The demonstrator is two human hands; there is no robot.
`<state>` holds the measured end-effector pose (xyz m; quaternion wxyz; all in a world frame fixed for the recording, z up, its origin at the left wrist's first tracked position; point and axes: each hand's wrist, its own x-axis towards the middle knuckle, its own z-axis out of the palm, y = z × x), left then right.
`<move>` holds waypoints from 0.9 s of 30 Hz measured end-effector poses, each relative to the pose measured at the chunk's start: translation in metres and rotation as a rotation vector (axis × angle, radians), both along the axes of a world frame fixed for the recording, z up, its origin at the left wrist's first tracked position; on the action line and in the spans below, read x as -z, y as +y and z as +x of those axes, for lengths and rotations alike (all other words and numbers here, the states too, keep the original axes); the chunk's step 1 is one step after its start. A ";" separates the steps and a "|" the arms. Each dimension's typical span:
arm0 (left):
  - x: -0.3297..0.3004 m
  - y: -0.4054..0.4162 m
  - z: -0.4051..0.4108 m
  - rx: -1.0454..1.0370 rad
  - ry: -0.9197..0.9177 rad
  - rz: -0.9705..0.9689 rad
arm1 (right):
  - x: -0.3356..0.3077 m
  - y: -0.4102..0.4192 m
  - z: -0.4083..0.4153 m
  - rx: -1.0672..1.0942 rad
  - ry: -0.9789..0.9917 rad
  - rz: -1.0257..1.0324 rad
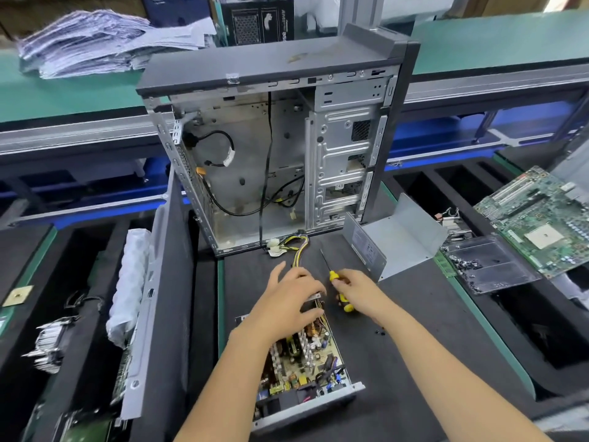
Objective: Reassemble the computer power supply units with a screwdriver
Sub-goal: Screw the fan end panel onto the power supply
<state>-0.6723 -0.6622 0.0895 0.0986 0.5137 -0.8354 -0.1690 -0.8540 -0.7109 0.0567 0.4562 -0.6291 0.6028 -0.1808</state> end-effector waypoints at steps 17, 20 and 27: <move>-0.002 0.009 -0.001 -0.223 -0.298 -0.184 | 0.005 0.035 0.012 -0.352 -0.059 -0.222; -0.001 0.011 0.011 -0.278 -0.328 -0.192 | 0.001 0.032 0.017 -0.371 -0.038 -0.282; 0.003 0.018 0.023 -0.398 -0.299 -0.195 | 0.001 0.032 0.018 -0.338 -0.122 -0.241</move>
